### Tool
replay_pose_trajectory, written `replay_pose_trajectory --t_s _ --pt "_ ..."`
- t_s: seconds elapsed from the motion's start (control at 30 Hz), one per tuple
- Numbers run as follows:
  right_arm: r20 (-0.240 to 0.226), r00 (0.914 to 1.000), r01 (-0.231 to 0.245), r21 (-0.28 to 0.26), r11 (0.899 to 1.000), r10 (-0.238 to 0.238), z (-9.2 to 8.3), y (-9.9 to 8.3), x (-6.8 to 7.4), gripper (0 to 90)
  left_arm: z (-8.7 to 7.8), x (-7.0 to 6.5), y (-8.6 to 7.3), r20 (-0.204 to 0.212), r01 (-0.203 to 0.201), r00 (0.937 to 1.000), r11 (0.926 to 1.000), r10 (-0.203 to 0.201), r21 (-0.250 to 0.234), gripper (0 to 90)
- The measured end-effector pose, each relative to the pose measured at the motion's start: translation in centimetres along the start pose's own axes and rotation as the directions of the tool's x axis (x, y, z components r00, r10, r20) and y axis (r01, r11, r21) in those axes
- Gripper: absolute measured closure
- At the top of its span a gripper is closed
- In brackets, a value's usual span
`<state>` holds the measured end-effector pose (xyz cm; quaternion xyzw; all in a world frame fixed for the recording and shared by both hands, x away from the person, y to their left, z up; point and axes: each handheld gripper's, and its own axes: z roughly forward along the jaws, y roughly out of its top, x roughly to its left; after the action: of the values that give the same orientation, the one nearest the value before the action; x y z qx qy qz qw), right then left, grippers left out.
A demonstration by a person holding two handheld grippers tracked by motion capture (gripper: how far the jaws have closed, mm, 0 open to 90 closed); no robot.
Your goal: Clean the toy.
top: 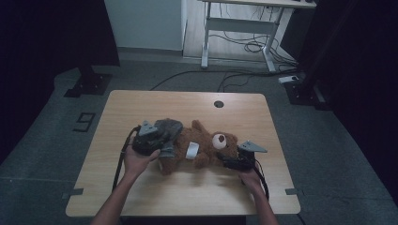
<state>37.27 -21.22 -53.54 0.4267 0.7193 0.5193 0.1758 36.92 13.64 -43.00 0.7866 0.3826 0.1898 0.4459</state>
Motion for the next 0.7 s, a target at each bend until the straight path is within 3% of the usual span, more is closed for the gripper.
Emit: replay_pose_trajectory --t_s 0.17,0.27,0.3,0.47,0.57,0.63,0.7 --pt "-0.003 1.0 0.003 0.001 1.0 -0.003 0.0 0.0 0.0 15.7 3.5 -3.9 1.7 0.062 -0.058 0.9965 0.9979 0.057 0.028 75.8" --pt "-0.006 1.0 0.005 0.003 1.0 -0.005 -0.2 0.0 0.0 14.8 6.1 -4.4 1.3 0.05 -0.068 0.9968 0.9929 0.063 0.097 75.7" --pt "-0.006 1.0 0.003 0.005 1.0 -0.003 -0.2 0.1 0.0 14.8 6.8 -4.3 0.9 0.04 -0.059 0.9976 0.9941 0.056 0.091 75.7" --pt "-0.042 0.9991 -0.007 0.005 1.0 0.008 -2.1 0.2 -0.8 13.6 6.8 -4.1 0.0 0.027 -0.073 0.9971 0.9948 0.071 0.071 76.1" --pt "-0.023 0.9996 -0.014 0.015 1.0 0.015 -3.2 0.0 -1.0 14.0 6.7 -4.1 -0.4 0.029 -0.064 0.9976 0.9962 0.062 0.059 76.1" --pt "-0.022 0.9994 -0.025 0.031 0.999 0.026 -3.4 -0.4 -1.3 21.6 6.6 -4.1 -0.6 0.036 -0.056 0.9979 0.9971 0.054 0.052 76.1" --pt "-0.059 0.9977 -0.032 0.021 0.999 0.033 -3.4 -0.7 -1.6 33.4 6.4 -4.1 -0.8 0.041 -0.059 0.9976 0.997 0.056 0.05 76.1"
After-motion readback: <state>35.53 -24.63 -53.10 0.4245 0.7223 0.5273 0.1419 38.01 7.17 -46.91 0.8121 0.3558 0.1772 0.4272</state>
